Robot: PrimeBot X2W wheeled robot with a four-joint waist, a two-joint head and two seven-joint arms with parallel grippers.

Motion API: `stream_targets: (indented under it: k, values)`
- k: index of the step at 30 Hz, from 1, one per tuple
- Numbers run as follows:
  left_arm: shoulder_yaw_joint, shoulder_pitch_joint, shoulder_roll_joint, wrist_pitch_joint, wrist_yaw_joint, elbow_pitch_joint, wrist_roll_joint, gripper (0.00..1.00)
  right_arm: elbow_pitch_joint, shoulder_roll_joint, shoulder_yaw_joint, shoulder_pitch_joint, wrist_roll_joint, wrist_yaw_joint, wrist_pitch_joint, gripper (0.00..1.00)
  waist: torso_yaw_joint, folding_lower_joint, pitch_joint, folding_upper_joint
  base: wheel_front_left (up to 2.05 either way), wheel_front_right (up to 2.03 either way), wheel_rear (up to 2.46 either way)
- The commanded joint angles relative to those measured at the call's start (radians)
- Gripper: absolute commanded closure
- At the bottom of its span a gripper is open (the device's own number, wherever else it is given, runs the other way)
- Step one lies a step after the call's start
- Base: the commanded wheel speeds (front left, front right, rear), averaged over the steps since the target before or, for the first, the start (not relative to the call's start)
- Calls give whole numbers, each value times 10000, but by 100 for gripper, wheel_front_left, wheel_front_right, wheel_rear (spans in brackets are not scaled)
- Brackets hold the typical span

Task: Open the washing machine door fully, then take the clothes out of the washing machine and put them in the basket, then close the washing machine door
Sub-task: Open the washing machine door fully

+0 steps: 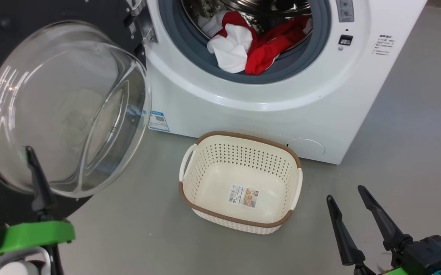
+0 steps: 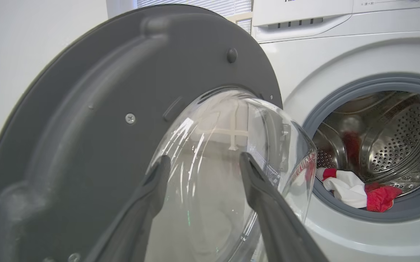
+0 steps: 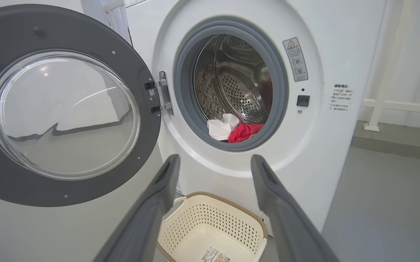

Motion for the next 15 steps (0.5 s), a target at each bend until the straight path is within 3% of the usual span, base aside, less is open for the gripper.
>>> stream_targets:
  k: [1, 15]
  values:
    - [222, -31, 222, -80, -101, -374, -19, 0, -217, -17, 272, -348, 97, 16, -92, 0, -74, 0, -49, 0, 0, 0, 0]
    - [-1925, 1136, 70, 168, -360, -2027, -547, 0, 387, -5, 330, -478, 425, 16, -780, 0, -1025, 0, -335, 0, 0, 0, 0]
